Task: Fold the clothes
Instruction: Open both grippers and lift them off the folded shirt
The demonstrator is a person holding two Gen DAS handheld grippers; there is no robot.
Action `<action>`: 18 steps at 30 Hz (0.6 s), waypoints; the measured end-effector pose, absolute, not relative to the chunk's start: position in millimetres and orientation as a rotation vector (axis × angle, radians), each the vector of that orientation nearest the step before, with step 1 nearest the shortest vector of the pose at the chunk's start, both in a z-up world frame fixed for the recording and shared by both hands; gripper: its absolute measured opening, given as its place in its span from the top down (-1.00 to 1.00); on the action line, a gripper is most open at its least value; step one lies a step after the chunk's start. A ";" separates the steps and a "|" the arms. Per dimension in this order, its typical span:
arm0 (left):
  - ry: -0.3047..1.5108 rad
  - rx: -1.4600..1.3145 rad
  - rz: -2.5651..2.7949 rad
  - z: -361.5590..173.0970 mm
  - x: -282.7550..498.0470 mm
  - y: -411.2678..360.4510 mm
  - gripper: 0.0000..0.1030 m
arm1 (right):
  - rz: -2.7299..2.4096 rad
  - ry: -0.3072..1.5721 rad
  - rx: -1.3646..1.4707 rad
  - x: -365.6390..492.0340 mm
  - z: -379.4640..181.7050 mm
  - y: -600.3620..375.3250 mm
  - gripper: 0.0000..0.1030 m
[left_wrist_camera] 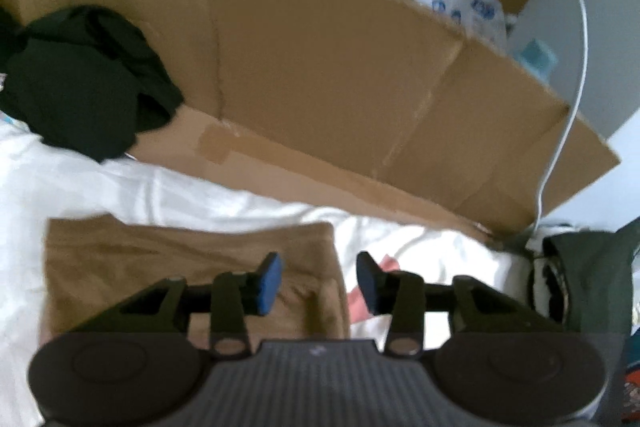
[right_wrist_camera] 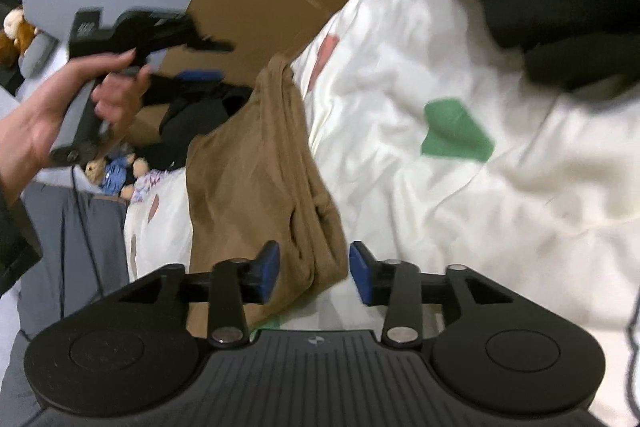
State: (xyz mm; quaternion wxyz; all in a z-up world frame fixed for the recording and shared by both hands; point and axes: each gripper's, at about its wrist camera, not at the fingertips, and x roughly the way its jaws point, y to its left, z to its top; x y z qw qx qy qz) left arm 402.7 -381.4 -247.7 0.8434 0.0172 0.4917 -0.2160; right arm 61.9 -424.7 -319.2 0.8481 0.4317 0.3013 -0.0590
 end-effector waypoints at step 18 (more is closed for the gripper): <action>0.999 -0.126 -0.433 -197.0 467.5 -207.0 0.00 | -0.207 0.660 0.707 90.5 -260.7 -412.3 0.01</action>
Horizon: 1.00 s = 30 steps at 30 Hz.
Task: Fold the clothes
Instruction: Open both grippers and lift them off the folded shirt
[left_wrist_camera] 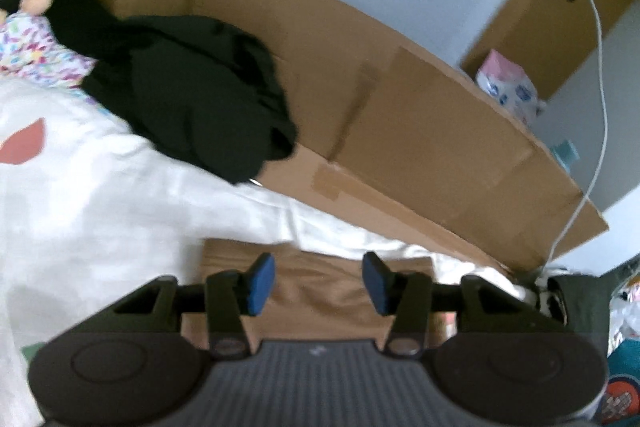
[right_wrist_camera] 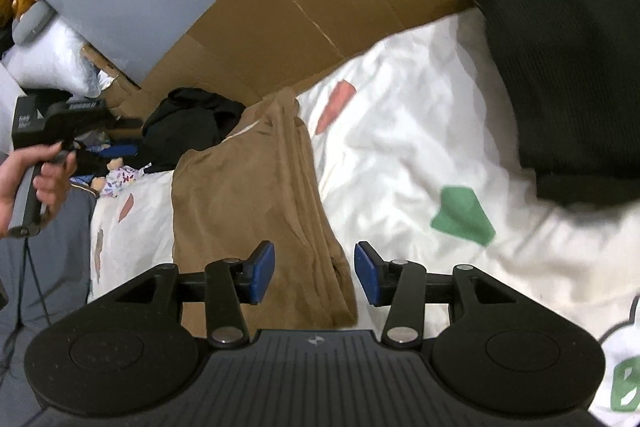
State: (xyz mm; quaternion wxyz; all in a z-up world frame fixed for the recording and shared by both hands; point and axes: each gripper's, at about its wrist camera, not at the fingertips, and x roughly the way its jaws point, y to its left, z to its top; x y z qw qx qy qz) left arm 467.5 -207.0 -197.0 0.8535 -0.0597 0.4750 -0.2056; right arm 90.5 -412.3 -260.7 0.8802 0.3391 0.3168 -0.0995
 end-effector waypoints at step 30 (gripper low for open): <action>1.090 -0.315 -0.633 -338.1 528.7 -124.2 -0.02 | -0.166 0.769 0.456 258.4 -260.2 -435.7 -0.04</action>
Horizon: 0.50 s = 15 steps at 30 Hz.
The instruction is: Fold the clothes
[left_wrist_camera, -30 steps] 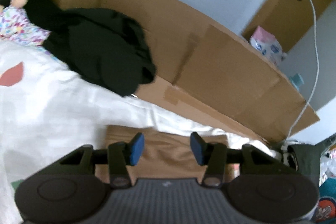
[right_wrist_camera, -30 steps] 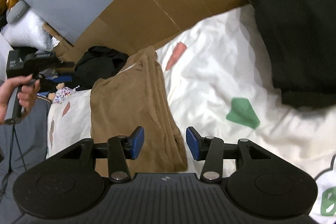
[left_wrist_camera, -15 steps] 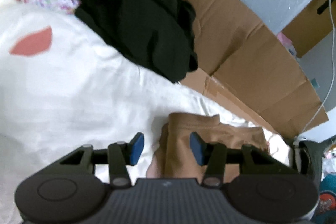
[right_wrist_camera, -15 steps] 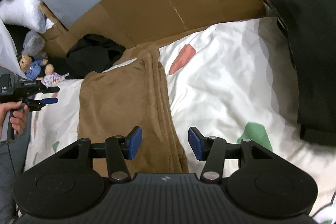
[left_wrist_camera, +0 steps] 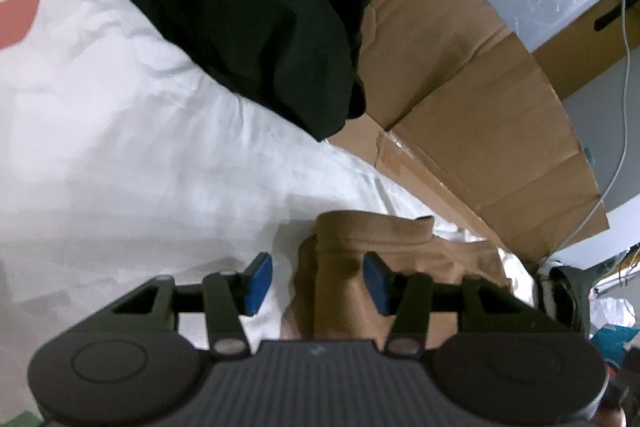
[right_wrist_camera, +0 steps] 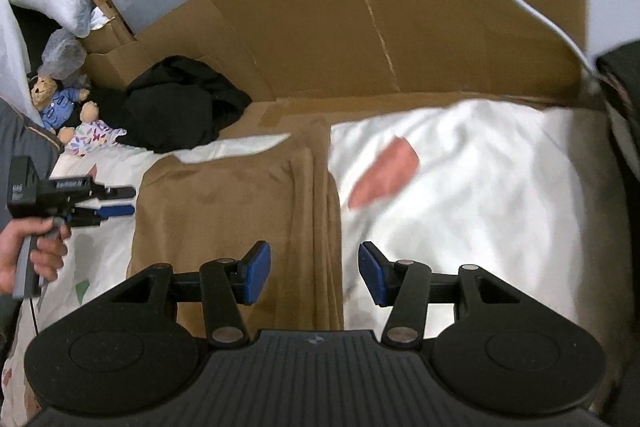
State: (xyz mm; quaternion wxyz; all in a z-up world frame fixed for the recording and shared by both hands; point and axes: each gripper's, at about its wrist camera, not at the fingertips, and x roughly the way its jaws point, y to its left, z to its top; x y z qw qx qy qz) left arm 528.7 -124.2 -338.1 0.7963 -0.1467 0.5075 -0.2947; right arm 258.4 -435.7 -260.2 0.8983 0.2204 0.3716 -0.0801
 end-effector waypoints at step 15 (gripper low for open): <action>1.155 -0.474 -0.812 -375.0 561.0 -114.6 0.65 | -0.146 0.828 0.486 351.3 -285.2 -463.2 0.59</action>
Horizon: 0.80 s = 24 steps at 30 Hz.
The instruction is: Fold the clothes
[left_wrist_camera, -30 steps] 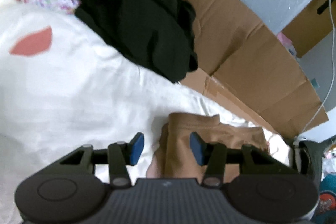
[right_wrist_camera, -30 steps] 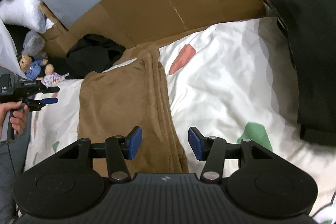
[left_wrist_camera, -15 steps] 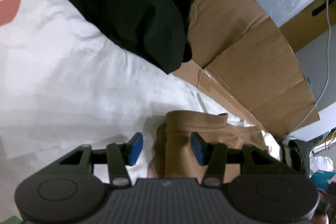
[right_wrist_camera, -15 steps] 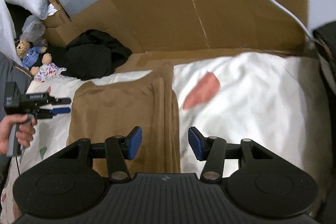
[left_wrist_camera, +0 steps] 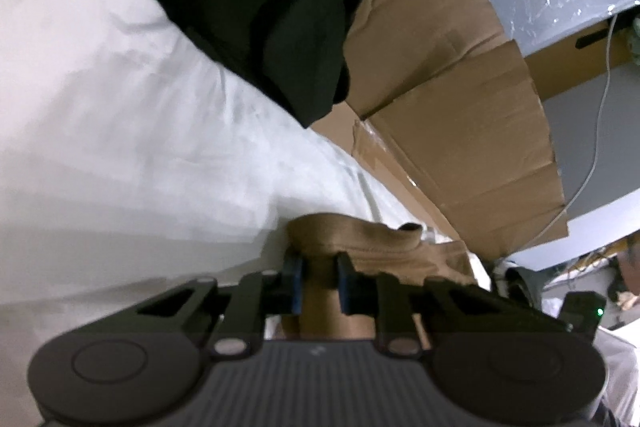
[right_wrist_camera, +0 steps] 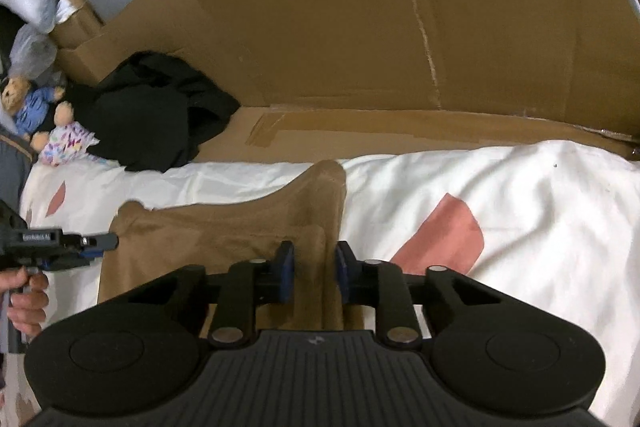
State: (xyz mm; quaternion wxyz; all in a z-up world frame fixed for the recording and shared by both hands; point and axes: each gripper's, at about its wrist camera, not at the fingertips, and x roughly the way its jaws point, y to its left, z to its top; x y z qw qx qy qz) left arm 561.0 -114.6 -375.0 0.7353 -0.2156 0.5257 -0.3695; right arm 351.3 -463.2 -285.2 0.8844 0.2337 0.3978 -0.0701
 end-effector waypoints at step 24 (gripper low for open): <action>1.051 -0.384 -0.695 -311.2 525.2 -89.8 -0.10 | -0.189 0.867 0.510 325.6 -248.0 -481.2 -0.21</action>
